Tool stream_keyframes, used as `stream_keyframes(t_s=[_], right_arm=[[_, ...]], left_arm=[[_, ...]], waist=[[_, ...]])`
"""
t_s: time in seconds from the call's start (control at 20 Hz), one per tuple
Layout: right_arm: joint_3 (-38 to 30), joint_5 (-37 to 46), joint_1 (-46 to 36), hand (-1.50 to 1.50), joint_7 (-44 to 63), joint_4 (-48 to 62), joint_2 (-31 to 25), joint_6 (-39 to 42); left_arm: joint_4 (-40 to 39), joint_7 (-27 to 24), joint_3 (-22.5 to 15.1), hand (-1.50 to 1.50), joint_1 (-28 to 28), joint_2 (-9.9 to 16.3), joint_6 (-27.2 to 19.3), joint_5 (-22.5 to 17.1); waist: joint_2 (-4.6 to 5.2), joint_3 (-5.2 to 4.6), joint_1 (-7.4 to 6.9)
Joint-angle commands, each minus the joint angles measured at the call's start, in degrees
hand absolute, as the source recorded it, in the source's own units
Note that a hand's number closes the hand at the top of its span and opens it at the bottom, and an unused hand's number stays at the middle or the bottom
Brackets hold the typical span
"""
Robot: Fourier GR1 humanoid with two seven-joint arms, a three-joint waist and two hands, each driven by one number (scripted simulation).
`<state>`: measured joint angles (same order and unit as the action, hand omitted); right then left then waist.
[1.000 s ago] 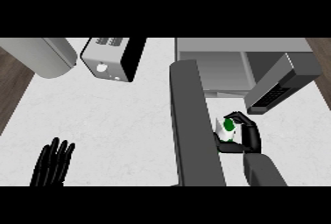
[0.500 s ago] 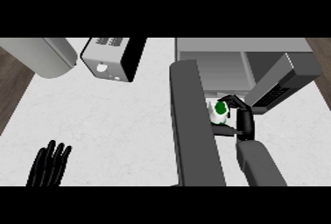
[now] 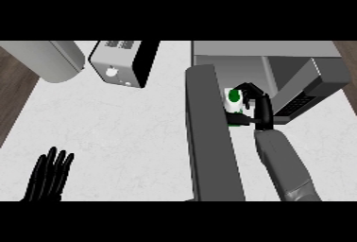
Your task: Pick up the milk, place it into the microwave and close the microwave
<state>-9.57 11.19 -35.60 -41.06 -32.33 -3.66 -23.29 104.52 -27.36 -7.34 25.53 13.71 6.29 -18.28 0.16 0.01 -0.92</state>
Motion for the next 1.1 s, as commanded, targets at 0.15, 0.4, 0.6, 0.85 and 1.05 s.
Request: stream_keyframes(t_s=[0.15,0.4,0.6,0.85,1.05], right_arm=[[-2.2,3.7,-10.8,1.5,2.2,14.3,-5.7,-6.6],[-2.6,5.3,-13.3,1.5,1.3,19.6,-5.8,-12.7],[-1.3,7.8,-19.3,1.5,7.3,22.4,-9.1,-16.0],[-2.5,7.9,-20.4,1.5,8.4,23.6,-10.3,-24.0],[-1.2,9.7,-20.3,-1.5,8.5,25.8,-11.9,-24.8]], left_arm=[[-0.6,1.8,-0.7,-1.5,-3.2,-0.3,0.8,0.3],[-1.1,2.0,0.3,-1.5,-3.9,0.2,1.7,-0.3],[-0.3,2.5,-1.0,-1.5,-4.2,-0.5,-0.5,2.9],[-3.8,2.9,0.1,-1.5,-6.4,1.3,-0.9,5.6],[-2.7,2.5,-1.7,-1.5,-5.6,0.6,-2.3,8.5]], waist=[[0.8,0.1,-1.66],[1.41,0.17,-3.07],[1.59,0.18,-3.81],[2.39,0.23,-4.75],[2.58,0.27,-5.58]])
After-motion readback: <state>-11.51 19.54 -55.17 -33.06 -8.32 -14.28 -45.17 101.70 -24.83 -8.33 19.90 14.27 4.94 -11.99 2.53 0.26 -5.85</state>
